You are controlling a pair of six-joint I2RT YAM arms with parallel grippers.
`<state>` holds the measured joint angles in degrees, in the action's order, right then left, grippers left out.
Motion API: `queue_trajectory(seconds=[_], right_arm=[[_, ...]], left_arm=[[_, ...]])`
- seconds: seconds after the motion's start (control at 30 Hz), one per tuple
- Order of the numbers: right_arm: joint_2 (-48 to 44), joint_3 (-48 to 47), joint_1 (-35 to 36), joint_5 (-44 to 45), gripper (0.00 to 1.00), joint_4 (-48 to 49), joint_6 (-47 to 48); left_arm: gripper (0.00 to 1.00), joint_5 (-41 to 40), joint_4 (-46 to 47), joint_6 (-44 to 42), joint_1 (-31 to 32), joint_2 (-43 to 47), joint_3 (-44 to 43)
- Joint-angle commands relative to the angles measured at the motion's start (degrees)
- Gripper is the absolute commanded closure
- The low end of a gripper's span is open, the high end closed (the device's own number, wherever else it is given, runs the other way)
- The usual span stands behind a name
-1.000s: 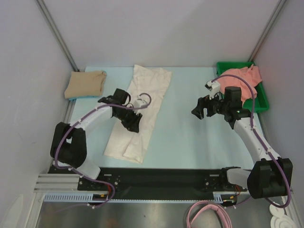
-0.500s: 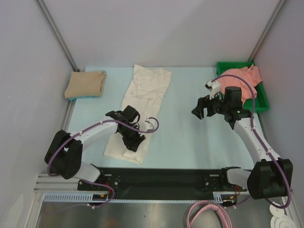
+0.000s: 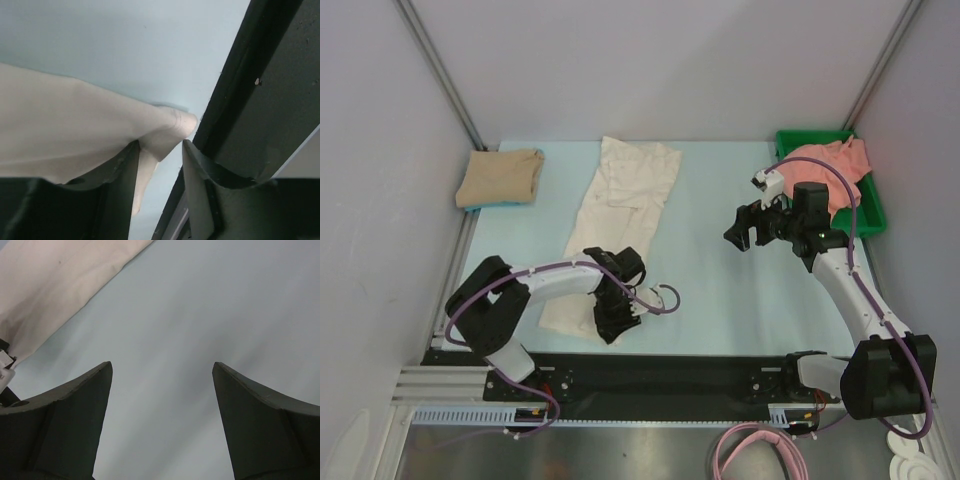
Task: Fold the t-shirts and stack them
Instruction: Fold the tshirt
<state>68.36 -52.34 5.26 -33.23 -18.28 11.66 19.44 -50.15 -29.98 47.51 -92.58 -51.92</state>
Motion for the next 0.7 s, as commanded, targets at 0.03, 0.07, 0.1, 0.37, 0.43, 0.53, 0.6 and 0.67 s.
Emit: queue_trajectory(seconds=[0.03, 0.07, 0.1, 0.37, 0.43, 0.53, 0.6, 0.67], right_arm=[[-0.4, -0.1, 0.0, 0.6, 0.13, 1.3, 0.9], [-0.2, -0.3, 0.0, 0.7, 0.13, 1.3, 0.9], [-0.2, -0.3, 0.0, 0.8, 0.13, 1.1, 0.9], [0.1, -0.6, 0.1, 1.8, 0.13, 0.9, 1.5], [0.0, -0.7, 0.0, 2.2, 0.13, 0.9, 1.5], [-0.2, -0.7, -0.1, 2.7, 0.13, 0.8, 1.8], [-0.2, -0.7, -0.2, 3.0, 0.13, 0.8, 1.9], [-0.1, -0.7, -0.1, 3.6, 0.13, 0.7, 1.9]], left_arm=[[0.68, 0.2, 1.1, -0.8, 2.2, -4.1, -2.0], [0.72, 0.7, 0.9, -1.0, 2.8, -5.6, -2.2], [0.78, 1.3, 0.7, -1.1, 3.2, -6.3, -2.4], [1.00, 3.2, -1.2, -2.5, 11.4, -12.0, -6.3], [1.00, 3.5, -1.6, -2.6, 13.8, -13.1, -7.9], [1.00, 3.8, -2.8, -3.1, 16.4, -15.0, -10.5], [0.99, 3.8, -3.6, -3.2, 17.8, -15.8, -12.0], [1.00, 3.2, -3.8, -3.1, 18.3, -15.9, -14.3]])
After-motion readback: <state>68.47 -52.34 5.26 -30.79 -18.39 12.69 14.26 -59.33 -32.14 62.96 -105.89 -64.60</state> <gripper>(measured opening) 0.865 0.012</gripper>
